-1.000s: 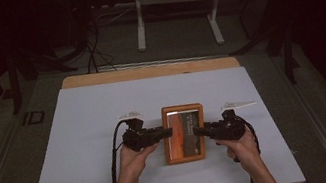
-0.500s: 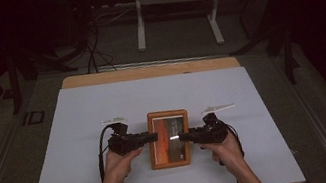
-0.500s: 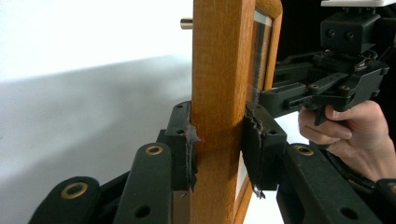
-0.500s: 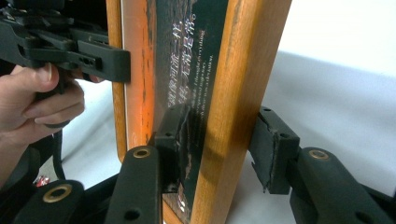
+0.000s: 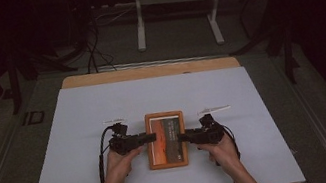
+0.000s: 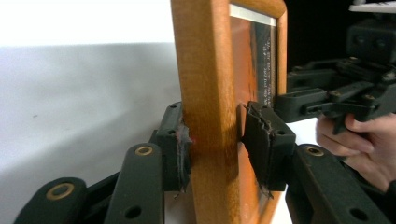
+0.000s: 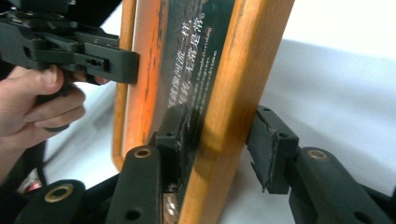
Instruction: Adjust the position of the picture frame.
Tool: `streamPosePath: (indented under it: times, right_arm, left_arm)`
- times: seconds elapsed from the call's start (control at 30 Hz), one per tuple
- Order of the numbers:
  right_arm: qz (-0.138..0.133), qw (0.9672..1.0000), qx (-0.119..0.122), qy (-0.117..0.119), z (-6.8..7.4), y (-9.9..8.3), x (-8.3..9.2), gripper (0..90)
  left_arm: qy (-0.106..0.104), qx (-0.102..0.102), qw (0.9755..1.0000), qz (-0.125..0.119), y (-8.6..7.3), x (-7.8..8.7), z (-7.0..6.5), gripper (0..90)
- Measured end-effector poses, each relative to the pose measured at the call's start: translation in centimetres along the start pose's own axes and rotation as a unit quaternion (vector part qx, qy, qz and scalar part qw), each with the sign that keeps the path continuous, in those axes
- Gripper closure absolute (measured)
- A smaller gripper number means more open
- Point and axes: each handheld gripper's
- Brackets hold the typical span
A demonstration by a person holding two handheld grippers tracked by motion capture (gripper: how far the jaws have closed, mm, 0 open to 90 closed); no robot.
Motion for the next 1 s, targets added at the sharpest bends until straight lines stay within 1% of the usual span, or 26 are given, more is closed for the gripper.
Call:
streamPosePath:
  times: [0.03, 0.07, 0.1, 0.17, 0.2, 0.23, 0.27, 0.3, 0.33, 0.4, 0.43, 0.47, 0.5, 0.67, 0.7, 0.8, 0.83, 0.87, 0.9, 0.93, 0.97, 1.0]
  right_arm:
    - [0.000, 1.0000, 0.000, 0.000, 0.0, 0.0, 0.0, 60.0]
    - [0.006, 0.9999, -0.005, -0.011, -0.3, -0.1, -0.3, 58.2]
    - [0.009, 0.9998, -0.009, -0.013, -0.4, -0.2, -0.5, 57.0]
    - [0.011, 0.9998, -0.013, -0.012, -0.6, -0.3, -0.7, 56.5]
    - [0.010, 0.9997, -0.023, -0.006, -0.8, -0.5, -1.0, 55.9]
    - [0.010, 0.9997, -0.023, -0.006, -0.8, -0.5, -1.0, 55.9]
    - [0.014, 0.9996, -0.023, -0.008, -0.9, -0.6, -1.2, 54.7]
    - [0.012, 0.9995, -0.027, -0.007, -1.0, -0.6, -1.3, 54.5]
    - [0.012, 0.9995, -0.027, -0.007, -1.0, -0.6, -1.3, 54.5]
    - [0.012, 0.9993, -0.036, 0.001, -1.4, -0.7, -1.6, 54.2]
    - [0.012, 0.9993, -0.036, 0.001, -1.4, -0.7, -1.6, 54.2]
    - [0.012, 0.9993, -0.036, 0.001, -1.4, -0.7, -1.6, 54.2]
    - [0.016, 0.9992, -0.037, 0.006, -1.5, -0.7, -1.9, 53.1]
    - [0.018, 0.9992, -0.035, 0.011, -1.7, -0.8, -1.9, 53.2]
    - [0.018, 0.9992, -0.033, 0.012, -1.7, -0.8, -1.9, 53.1]
    - [0.018, 0.9994, -0.027, 0.009, -1.6, -0.8, -1.8, 52.8]
    - [0.014, 0.9998, -0.013, -0.004, -1.4, -0.7, -1.5, 54.5]
    - [0.014, 0.9998, -0.013, -0.004, -1.4, -0.7, -1.5, 54.5]
    - [0.014, 0.9997, 0.004, -0.021, -1.2, -0.6, -1.1, 53.9]
    - [0.014, 0.9997, 0.004, -0.021, -1.2, -0.6, -1.1, 53.9]
    - [0.008, 0.9996, 0.014, -0.024, -1.1, -0.4, -0.7, 53.8]
    - [0.008, 0.9996, 0.014, -0.024, -1.1, -0.4, -0.7, 53.8]
  left_arm:
    - [0.006, 0.002, 1.0000, 0.000, 0.0, -0.1, 0.1, 60.2]
    - [0.036, 0.000, 0.9993, 0.000, 0.0, -0.2, 0.2, 60.2]
    - [0.047, 0.000, 0.9989, 0.003, 0.0, -0.2, 0.2, 61.0]
    - [0.046, 0.004, 0.9989, 0.005, 0.0, -0.2, 0.3, 60.4]
    - [0.043, 0.011, 0.9990, 0.006, 0.0, -0.3, 0.7, 60.1]
    - [0.043, 0.011, 0.9990, 0.006, 0.0, -0.3, 0.7, 59.9]
    - [0.045, 0.015, 0.9988, 0.008, -0.1, -0.5, 0.8, 59.4]
    - [0.045, 0.015, 0.9988, 0.008, -0.1, -0.5, 0.8, 59.0]
    - [0.050, 0.017, 0.9986, 0.009, -0.1, -0.6, 0.8, 58.5]
    - [0.053, 0.021, 0.9983, 0.011, -0.1, -0.7, 0.9, 58.1]
    - [0.053, 0.026, 0.9982, 0.010, -0.2, -0.7, 0.9, 58.1]
    - [0.053, 0.026, 0.9982, 0.010, -0.2, -0.7, 0.9, 58.1]
    - [0.050, 0.039, 0.9979, 0.006, -0.4, -0.7, 1.2, 58.1]
    - [0.047, 0.035, 0.9983, 0.005, -0.5, -0.7, 1.3, 58.0]
    - [0.050, 0.025, 0.9984, 0.006, -0.5, -0.7, 1.3, 57.1]
    - [0.048, 0.024, 0.9985, 0.009, -0.5, -0.5, 1.4, 48.4]
    - [0.047, 0.027, 0.9985, 0.000, -0.4, -0.1, 1.5, 47.3]
    - [0.047, 0.027, 0.9985, 0.000, -0.4, -0.1, 1.5, 46.2]
    - [0.049, 0.027, 0.9984, -0.008, -0.3, 0.4, 1.6, 45.5]
    - [0.049, 0.027, 0.9984, -0.008, -0.3, 0.4, 1.6, 45.3]
    - [0.055, 0.027, 0.9980, -0.015, -0.3, 0.9, 1.6, 45.1]
    - [0.055, 0.027, 0.9980, -0.015, -0.3, 0.9, 1.6, 44.8]
Point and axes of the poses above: each handheld gripper's, and its own axes: x roughly backward along the jaws, y roughly out of its top, z roughly to its left, and after that the axes turned 5 degrees about -y, right-handed
